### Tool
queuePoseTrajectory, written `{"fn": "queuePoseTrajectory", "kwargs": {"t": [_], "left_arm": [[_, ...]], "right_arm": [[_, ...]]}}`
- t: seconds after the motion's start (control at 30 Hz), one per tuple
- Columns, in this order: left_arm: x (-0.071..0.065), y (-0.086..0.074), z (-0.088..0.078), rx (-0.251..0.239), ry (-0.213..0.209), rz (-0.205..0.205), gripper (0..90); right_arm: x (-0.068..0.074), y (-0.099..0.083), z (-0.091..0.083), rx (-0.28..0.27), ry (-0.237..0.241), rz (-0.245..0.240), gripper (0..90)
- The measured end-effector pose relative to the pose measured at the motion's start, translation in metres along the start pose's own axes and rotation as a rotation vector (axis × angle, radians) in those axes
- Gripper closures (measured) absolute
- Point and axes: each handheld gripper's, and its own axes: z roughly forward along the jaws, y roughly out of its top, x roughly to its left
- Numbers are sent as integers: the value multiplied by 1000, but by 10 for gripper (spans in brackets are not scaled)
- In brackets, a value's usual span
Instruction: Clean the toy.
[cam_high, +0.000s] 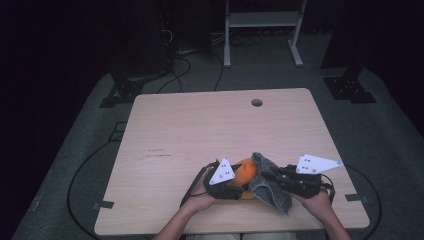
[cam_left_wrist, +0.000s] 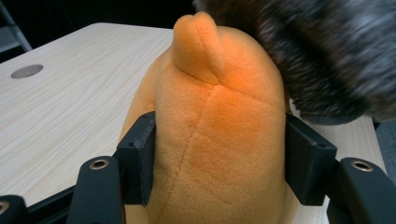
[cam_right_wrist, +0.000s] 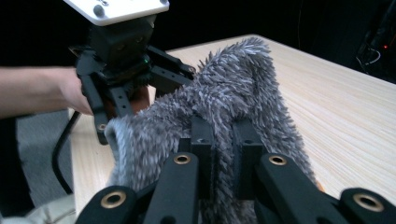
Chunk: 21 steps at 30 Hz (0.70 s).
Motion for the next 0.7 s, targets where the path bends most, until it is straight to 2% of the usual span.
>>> {"fn": "queuePoseTrajectory", "kwargs": {"t": [0.07,0.17,0.23,0.3,0.4,0.43,0.47,0.53,0.57,0.63,0.67,0.7], "left_arm": [[-1,0,0,23,0,19,376],[-1,0,2,17,-11,6,381],[-1,0,1,18,-21,11,381],[0,1,-2,16,-36,0,359],[5,5,-3,11,-43,-63,220],[6,5,-2,26,-45,-75,187],[4,3,-1,20,-45,-65,191],[-3,1,0,18,-38,-8,289],[-4,1,0,19,-40,1,322],[-10,2,1,25,-62,61,355],[-12,2,1,37,-60,95,363],[-13,3,1,50,-56,107,369]], "right_arm": [[-2,-8,5,51,-32,-18,812],[-13,-15,2,86,-84,22,812],[-16,-14,-2,67,-75,48,812],[-15,-14,0,71,-62,49,812],[-14,-16,5,81,-43,61,812],[-15,-16,5,89,-30,60,812],[-15,-17,5,99,-13,70,812],[-16,-14,1,112,2,67,813],[-13,-10,-2,103,14,54,813],[-5,-1,-3,57,76,22,813],[1,3,-2,56,85,4,813],[5,6,1,83,67,-32,813]]}}
